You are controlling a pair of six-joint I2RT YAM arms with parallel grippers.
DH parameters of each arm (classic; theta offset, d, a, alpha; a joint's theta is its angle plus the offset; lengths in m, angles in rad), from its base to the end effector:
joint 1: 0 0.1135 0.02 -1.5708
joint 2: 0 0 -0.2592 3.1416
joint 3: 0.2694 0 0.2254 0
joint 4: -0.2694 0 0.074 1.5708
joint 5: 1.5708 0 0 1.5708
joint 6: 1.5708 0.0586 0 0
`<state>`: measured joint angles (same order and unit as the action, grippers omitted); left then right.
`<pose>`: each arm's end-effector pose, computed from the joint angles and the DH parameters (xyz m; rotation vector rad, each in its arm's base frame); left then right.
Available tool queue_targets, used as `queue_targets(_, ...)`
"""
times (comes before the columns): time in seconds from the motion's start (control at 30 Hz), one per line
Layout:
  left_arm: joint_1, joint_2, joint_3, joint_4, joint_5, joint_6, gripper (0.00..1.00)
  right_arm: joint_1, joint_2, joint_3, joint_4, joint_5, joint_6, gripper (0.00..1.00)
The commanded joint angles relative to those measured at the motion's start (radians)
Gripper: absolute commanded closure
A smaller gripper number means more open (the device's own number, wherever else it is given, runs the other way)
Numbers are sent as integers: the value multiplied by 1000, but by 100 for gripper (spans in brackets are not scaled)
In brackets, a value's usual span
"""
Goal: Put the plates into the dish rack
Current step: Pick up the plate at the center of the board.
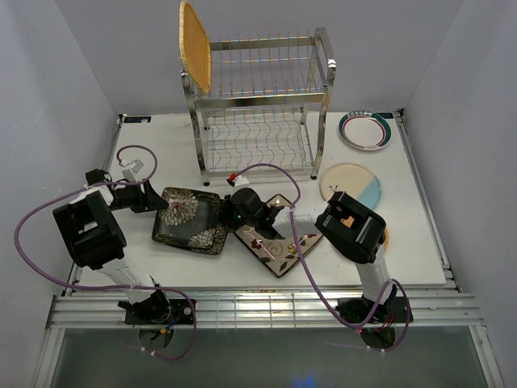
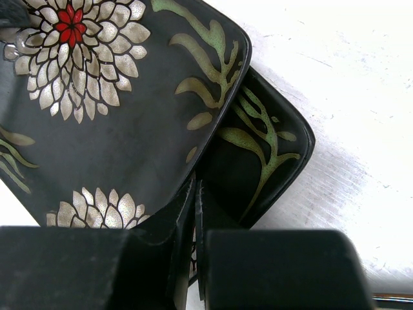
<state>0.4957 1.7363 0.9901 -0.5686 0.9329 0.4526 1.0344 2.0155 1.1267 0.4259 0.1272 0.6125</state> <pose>0.2780 0.0968 0.1604 0.1014 2.3483 -0.9129 0.2278 0.3686 0.1576 -0.3675 2.1207 0.8826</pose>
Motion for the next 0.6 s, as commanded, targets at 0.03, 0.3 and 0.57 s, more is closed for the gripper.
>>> queue_targets(0.03, 3, 15, 12, -20, 93, 64, 44, 3, -18, 5, 60, -12, -11, 92)
queue_targets(0.3, 10, 78, 47, -131, 173, 147, 61, 3, -11, 7, 76, -32, -11, 92)
queue_targets(0.57, 49, 135, 102, -235, 231, 233, 65, 12, 26, 53, 60, -47, -5, 92)
